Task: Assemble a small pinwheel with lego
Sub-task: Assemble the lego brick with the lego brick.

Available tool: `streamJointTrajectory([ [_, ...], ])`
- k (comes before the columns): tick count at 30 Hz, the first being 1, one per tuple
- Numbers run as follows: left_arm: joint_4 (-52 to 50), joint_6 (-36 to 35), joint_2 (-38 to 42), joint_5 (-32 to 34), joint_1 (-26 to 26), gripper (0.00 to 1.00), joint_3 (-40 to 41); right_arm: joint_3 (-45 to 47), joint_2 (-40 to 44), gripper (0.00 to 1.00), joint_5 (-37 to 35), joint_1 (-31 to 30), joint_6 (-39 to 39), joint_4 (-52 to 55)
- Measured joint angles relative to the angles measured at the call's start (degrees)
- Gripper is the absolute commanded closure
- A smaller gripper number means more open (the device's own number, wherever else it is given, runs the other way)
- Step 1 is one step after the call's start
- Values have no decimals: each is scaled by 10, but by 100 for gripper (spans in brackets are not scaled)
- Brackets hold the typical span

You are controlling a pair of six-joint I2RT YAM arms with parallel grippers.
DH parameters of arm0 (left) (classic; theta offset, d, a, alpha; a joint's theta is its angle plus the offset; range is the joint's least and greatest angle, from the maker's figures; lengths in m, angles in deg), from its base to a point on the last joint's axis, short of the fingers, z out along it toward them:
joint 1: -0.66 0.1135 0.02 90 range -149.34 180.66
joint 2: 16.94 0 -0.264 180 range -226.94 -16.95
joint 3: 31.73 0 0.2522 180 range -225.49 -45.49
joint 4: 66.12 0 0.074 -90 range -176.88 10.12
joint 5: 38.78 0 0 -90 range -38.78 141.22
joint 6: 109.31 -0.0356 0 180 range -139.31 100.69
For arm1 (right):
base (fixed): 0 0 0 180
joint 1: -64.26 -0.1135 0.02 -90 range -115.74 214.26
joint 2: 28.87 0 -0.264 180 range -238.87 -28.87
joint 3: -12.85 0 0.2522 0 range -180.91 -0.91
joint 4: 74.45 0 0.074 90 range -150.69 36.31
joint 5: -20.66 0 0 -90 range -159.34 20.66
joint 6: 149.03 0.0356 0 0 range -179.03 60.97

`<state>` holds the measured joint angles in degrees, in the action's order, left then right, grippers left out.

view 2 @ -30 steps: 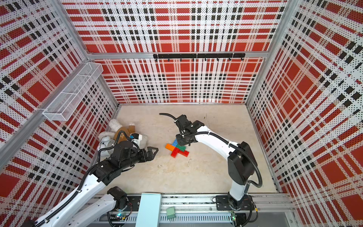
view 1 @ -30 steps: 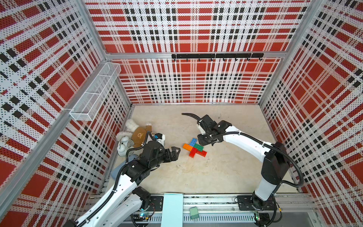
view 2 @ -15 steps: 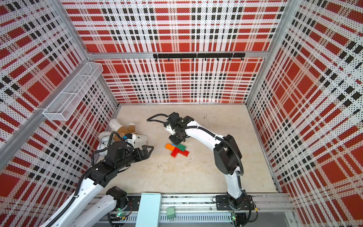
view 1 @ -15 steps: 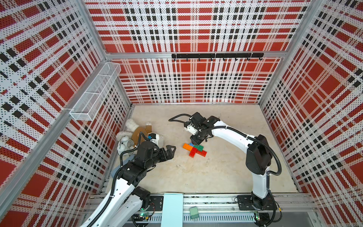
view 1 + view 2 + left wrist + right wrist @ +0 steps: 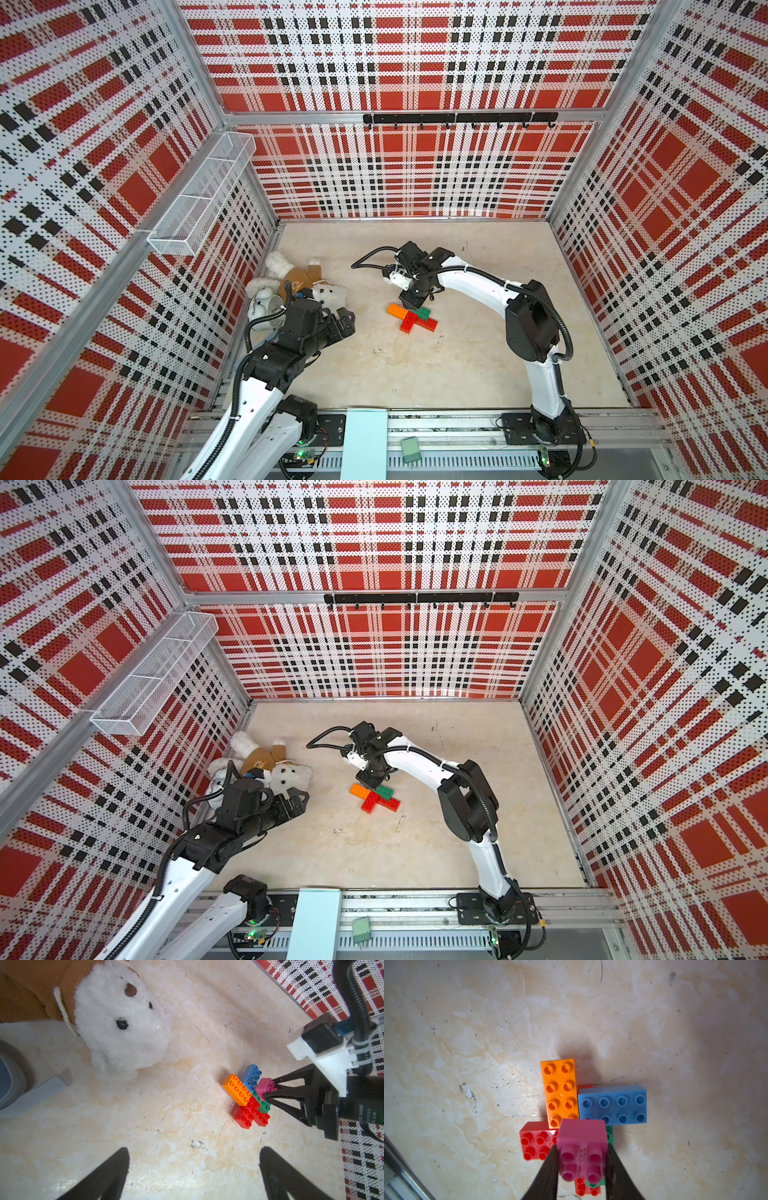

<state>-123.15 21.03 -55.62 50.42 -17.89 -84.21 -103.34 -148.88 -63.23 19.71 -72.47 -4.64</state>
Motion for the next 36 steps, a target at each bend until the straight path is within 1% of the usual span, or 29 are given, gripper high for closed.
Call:
streamJointTrajectory([
  [8, 0, -1, -1, -5, 3, 0, 0, -3, -12, 88, -3, 0, -3, 7],
  [13, 0, -1, -1, -5, 18, 1, 0, -3, -12, 88, -4, 0, -3, 14],
  [30, 0, 2, -2, 8, 21, 1, 0, -3, -24, 89, 0, 0, 0, 16],
  [36, 6, 2, -2, -3, 21, 1, 1, -3, -26, 90, 0, -1, 4, 15],
])
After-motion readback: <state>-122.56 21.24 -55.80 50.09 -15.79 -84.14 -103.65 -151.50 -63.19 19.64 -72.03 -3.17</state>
